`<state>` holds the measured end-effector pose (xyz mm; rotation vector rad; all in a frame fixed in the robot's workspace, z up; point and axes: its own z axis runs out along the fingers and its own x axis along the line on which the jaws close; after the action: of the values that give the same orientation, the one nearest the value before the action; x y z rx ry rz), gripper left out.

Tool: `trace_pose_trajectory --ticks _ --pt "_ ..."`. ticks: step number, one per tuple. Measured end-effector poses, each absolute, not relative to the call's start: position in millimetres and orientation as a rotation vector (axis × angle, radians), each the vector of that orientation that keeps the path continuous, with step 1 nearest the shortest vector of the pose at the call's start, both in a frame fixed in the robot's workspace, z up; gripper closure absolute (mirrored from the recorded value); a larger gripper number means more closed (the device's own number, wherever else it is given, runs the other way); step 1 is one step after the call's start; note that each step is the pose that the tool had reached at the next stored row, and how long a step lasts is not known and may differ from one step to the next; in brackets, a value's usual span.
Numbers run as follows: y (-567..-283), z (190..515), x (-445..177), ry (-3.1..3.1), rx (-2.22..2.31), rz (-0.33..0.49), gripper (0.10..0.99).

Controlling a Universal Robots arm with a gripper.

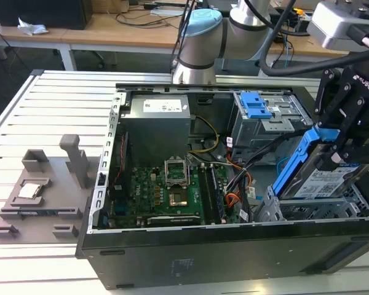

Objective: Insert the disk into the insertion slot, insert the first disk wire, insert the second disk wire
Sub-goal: 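Insert the disk into the insertion slot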

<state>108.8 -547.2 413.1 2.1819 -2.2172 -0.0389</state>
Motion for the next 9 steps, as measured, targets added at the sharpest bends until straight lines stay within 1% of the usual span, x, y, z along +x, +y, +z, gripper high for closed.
trace_pose_trajectory --ticks 9 --pt "-547 401 109 -2.217 2.182 -0.039 0.722"
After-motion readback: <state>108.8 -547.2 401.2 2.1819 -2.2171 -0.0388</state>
